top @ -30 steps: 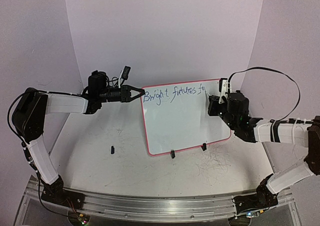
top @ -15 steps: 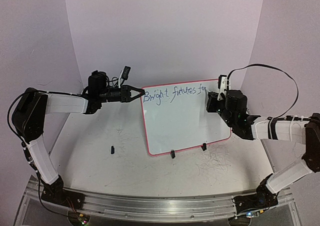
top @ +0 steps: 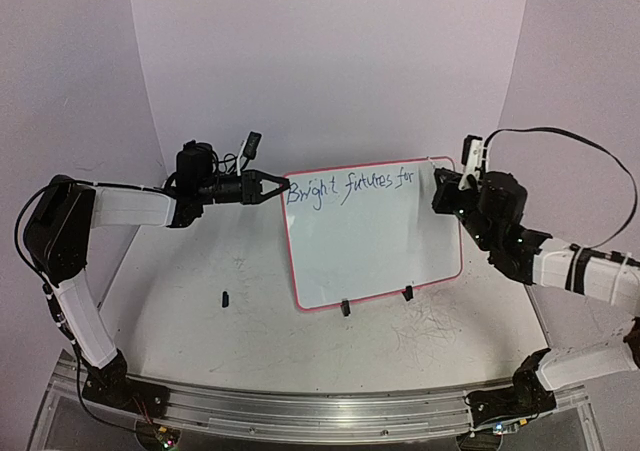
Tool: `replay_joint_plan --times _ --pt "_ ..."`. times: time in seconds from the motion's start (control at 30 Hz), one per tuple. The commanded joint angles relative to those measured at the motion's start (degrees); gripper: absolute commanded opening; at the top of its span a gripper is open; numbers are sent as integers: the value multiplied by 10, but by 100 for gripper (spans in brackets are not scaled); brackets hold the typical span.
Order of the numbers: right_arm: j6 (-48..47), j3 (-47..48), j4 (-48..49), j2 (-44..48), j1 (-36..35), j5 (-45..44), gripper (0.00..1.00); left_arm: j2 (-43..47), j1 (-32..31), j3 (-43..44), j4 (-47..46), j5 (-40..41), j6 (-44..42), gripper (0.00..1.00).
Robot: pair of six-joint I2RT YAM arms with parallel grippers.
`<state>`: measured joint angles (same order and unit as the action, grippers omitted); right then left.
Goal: Write a sentence on the whiteboard
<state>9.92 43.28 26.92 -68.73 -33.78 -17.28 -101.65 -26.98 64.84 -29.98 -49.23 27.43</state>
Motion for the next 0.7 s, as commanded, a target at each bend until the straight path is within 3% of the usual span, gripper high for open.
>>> replay_joint_plan --times 0.0,0.67 --pt "-13 -44 -21 68 4 -24 0 -1 -27 6 43 -19 -34 0" --pt "-48 -36 10 39 5 6 0 7 -27 -8 66 -3 -10 0"
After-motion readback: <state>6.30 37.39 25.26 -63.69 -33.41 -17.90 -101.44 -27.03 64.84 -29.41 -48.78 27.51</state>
